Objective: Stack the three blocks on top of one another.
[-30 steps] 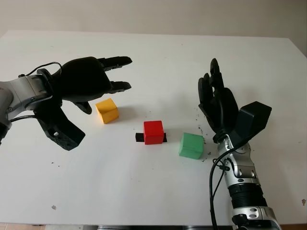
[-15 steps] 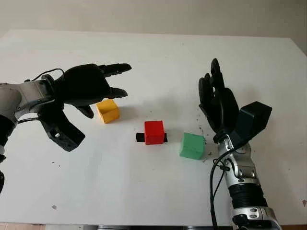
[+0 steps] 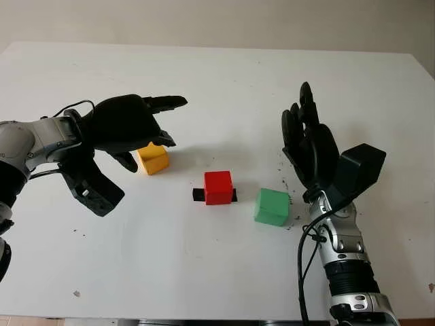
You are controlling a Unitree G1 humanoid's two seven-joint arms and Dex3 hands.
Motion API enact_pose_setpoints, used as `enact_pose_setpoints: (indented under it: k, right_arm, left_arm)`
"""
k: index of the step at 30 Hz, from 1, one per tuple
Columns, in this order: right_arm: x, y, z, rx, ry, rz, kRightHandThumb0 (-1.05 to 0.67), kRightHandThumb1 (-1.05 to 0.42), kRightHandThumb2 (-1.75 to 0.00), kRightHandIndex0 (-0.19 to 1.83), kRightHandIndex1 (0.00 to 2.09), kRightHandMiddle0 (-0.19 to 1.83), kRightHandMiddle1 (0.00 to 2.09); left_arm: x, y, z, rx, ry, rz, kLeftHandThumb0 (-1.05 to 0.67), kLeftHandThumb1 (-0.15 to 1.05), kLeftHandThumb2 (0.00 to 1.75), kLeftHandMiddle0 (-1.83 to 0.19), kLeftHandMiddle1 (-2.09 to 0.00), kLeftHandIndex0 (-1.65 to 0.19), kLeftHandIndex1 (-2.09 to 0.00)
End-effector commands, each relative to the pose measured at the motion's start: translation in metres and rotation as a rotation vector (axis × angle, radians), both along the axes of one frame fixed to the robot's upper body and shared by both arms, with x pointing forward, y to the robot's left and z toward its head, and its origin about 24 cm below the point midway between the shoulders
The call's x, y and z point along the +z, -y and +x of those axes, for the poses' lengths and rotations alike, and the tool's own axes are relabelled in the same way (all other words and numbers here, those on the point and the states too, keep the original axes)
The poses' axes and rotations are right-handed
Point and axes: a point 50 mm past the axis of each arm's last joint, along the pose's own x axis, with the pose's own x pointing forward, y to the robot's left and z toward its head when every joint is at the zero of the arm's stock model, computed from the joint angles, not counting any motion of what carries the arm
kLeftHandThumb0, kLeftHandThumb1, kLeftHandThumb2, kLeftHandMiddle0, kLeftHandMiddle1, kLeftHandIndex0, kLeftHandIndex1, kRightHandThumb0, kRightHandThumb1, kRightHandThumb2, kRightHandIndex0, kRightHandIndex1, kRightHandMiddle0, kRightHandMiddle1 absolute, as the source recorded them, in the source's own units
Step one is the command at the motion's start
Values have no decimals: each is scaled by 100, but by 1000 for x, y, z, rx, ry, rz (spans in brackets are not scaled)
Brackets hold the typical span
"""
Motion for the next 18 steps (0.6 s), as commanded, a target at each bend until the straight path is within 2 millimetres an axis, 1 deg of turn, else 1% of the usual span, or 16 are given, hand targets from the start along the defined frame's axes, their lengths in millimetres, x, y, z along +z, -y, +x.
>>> enact_pose_setpoints:
  k: [1,5,6,7,8,9,12,14,18]
  right_arm:
    - [5,4,-2,-6,27,-19,-75,-105,-50,-19,0,-19,1]
    - [4,4,-2,-9,22,-9,-76,-105,-49,-19,0,-18,2]
    - [4,4,-2,-9,20,-7,-76,-105,-49,-19,0,-18,2]
    - [4,4,-2,-8,21,-7,-76,-105,-48,-19,0,-18,2]
    - [4,4,-2,-7,21,-8,-76,-105,-48,-19,0,-18,2]
    - [4,4,-2,-6,24,-11,-76,-105,-48,-19,0,-18,2]
    - [4,4,-2,-9,22,-12,-75,-105,-49,-19,0,-19,3]
    - [4,4,-1,-11,17,-4,-77,-105,-48,-19,0,-18,3]
    - [4,3,-1,-10,17,-6,-76,-105,-48,-19,0,-19,3]
  left_arm:
    - [2,1,1,-12,6,-12,-57,84,6,-14,-8,-81,-16]
    - [2,1,1,-14,5,-9,-55,86,7,-14,-7,-86,-19]
    - [1,1,1,-18,5,-14,-54,88,6,-14,-6,-83,-34]
    - [1,1,1,-19,3,-17,-53,89,6,-15,-6,-71,-64]
    - [1,0,1,-19,2,-19,-51,90,6,-15,-6,-63,-85]
    - [1,0,1,-16,1,-17,-48,91,6,-16,-6,-58,-100]
    - [2,0,1,-14,4,-19,-44,92,6,-16,-6,-54,-109]
    - [3,-1,1,-15,7,-33,-42,91,5,-20,-7,-57,-104]
    - [5,-1,2,6,-12,-55,-40,90,5,-23,-7,-57,-103]
